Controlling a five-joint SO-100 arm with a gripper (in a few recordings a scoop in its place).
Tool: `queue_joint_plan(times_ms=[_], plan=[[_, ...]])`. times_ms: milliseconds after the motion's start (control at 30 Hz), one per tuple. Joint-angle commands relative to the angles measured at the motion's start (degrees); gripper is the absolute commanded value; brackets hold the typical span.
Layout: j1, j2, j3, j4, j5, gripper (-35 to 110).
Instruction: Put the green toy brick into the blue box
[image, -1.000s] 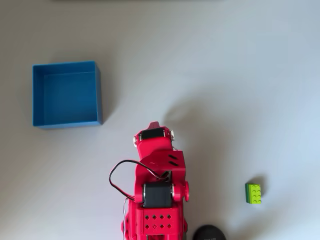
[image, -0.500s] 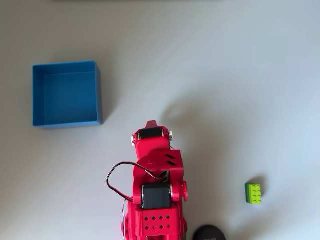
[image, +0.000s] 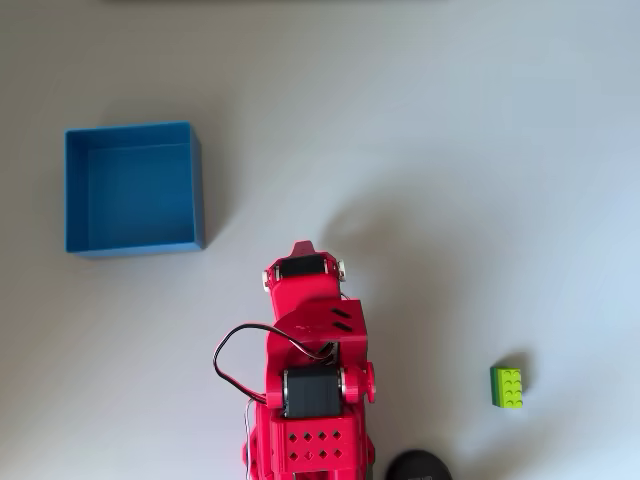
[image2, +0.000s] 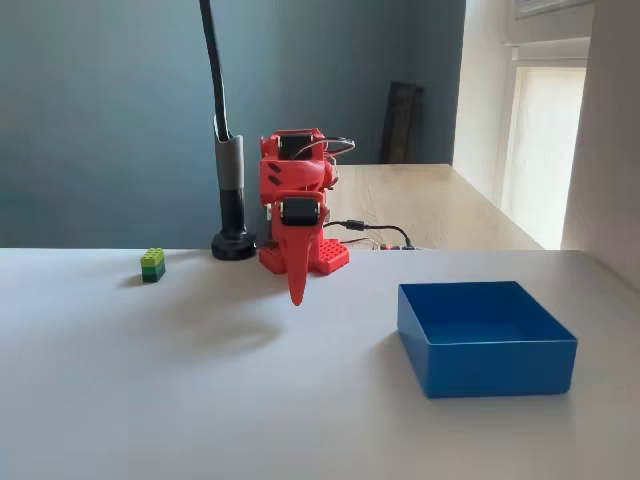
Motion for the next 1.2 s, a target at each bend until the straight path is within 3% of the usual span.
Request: queue_joint_plan(times_ms=[0, 200, 500, 1167], plan=[[0.1, -0.5, 0.4, 0.1, 0.6, 0], [0.4, -1.2, -3.3, -5.1, 1.6, 0], [3.3, -9.5, -11.4, -5.1, 2.5, 0], [31.5, -47.1, -34.5, -4.9, 8.6, 0]])
